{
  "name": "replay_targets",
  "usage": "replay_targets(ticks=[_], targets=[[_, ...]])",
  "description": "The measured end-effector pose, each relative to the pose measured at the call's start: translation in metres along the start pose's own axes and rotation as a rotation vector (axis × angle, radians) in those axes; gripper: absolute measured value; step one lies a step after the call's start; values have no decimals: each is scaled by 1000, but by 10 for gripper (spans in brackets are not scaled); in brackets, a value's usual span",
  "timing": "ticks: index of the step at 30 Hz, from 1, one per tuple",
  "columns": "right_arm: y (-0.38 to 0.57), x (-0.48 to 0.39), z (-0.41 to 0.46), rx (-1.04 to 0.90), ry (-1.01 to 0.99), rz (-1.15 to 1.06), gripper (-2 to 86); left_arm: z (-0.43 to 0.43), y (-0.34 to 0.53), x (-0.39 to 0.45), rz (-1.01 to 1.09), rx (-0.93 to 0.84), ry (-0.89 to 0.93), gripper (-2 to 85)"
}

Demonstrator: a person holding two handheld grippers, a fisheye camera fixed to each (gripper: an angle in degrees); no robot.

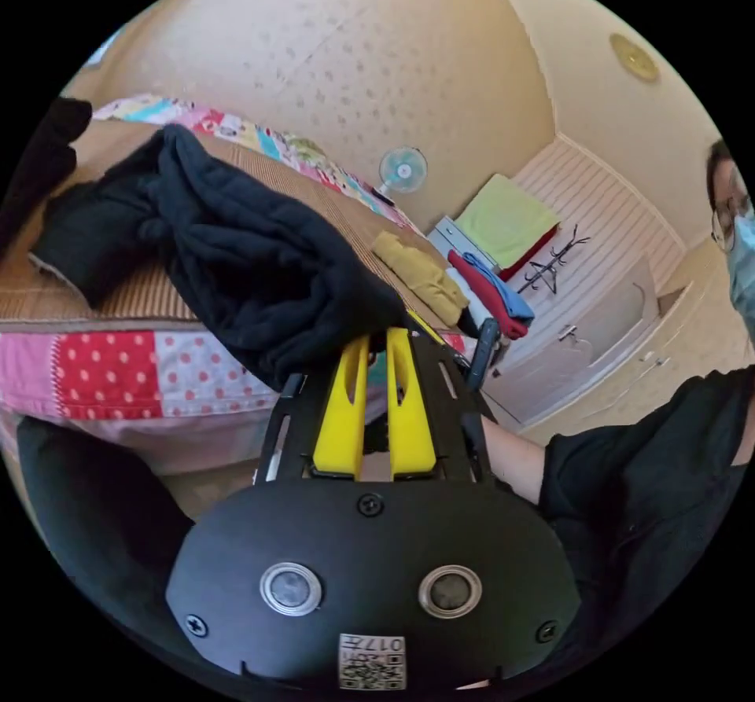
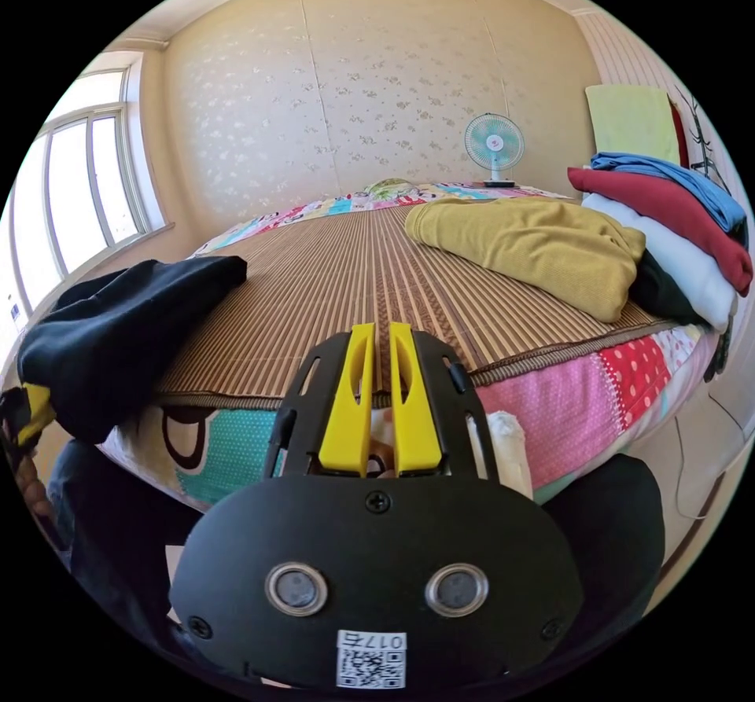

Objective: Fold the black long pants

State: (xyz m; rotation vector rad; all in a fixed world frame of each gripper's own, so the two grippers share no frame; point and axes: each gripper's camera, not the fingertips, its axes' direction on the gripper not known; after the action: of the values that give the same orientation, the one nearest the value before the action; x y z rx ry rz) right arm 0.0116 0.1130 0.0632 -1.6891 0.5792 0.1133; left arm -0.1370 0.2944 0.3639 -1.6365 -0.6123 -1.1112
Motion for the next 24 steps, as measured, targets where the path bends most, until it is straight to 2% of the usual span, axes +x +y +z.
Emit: replay_targets(ticks=[2, 5, 10, 13, 15, 17, 20, 24], targets=[[0, 1, 0, 1, -5, 4, 24, -25, 4, 20, 51, 151, -108, 44], [-1, 3, 1, 1, -8, 7, 24, -42, 6, 30, 71, 239, -193, 42], [-3, 5, 2, 2, -18, 14, 23, -76, 21, 26, 88, 480, -243, 43], [-4, 6, 3, 3, -19, 17, 24, -66, 11, -13, -93, 362, -235, 63], [-5, 6, 4, 3, -20, 17, 24, -48, 8, -44, -222, 248, -175, 95], [-6, 6, 5, 3, -21, 17, 24, -14, 12, -80, -347, 94, -39, 111], [-7, 6, 6, 4, -22, 18, 23, 6, 17, -85, -318, 79, 67, 98], [-10, 5, 8, 5, -26, 17, 23, 22, 8, -58, -156, -7, -20, 52]])
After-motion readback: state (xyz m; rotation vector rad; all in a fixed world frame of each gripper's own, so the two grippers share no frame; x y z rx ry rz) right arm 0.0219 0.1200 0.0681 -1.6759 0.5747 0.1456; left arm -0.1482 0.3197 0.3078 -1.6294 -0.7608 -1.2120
